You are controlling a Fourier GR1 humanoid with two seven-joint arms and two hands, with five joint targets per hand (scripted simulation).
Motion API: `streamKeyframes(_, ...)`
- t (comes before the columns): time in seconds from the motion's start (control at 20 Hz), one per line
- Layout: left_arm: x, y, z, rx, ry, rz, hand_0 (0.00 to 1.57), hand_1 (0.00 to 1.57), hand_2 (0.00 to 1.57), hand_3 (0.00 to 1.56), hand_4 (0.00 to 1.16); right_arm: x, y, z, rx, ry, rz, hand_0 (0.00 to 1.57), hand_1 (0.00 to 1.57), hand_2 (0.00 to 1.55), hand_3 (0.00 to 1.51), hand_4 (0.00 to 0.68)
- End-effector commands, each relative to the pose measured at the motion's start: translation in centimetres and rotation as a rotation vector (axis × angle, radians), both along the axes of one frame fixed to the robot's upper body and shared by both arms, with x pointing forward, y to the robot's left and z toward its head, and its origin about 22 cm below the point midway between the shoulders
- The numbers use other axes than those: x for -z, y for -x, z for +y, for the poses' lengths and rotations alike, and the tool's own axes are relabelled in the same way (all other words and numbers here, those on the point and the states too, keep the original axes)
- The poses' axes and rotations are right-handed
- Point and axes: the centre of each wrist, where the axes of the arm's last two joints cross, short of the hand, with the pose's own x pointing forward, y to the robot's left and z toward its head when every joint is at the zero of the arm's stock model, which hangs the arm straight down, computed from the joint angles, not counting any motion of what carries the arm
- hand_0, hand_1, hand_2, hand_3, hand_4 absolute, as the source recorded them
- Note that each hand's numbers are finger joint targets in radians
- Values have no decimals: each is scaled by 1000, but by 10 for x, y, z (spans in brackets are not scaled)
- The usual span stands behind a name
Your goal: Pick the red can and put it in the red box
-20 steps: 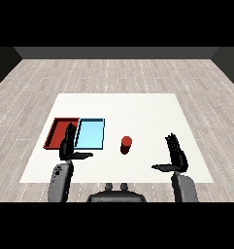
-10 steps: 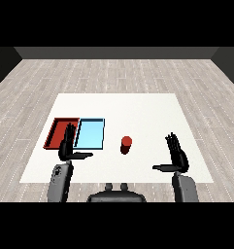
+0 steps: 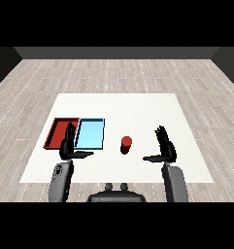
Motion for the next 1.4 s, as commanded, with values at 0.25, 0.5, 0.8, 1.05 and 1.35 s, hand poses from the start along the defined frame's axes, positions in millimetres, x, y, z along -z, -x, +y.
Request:
streamKeyframes(0.25,-8,1,-1,2,30,-1,0,0,0,0,0,18,-24,11,-30,-70,28,0,0,0,0,0)
streamKeyframes(0.5,-1,1,-19,-11,17,-11,0,0,0,0,0,37,-39,28,-54,-73,83,0,0,0,0,0)
streamKeyframes(0.8,10,29,18,16,31,10,0,0,0,0,0,42,-25,56,-79,-71,80,0,0,0,0,0)
streamKeyframes(1.05,-10,10,1,9,52,-6,0,0,0,0,0,62,-30,62,-78,-111,78,0,0,0,0,0)
streamKeyframes(1.35,-11,1,6,24,65,-7,0,0,0,0,0,72,-33,83,-88,-99,96,0,0,0,0,0)
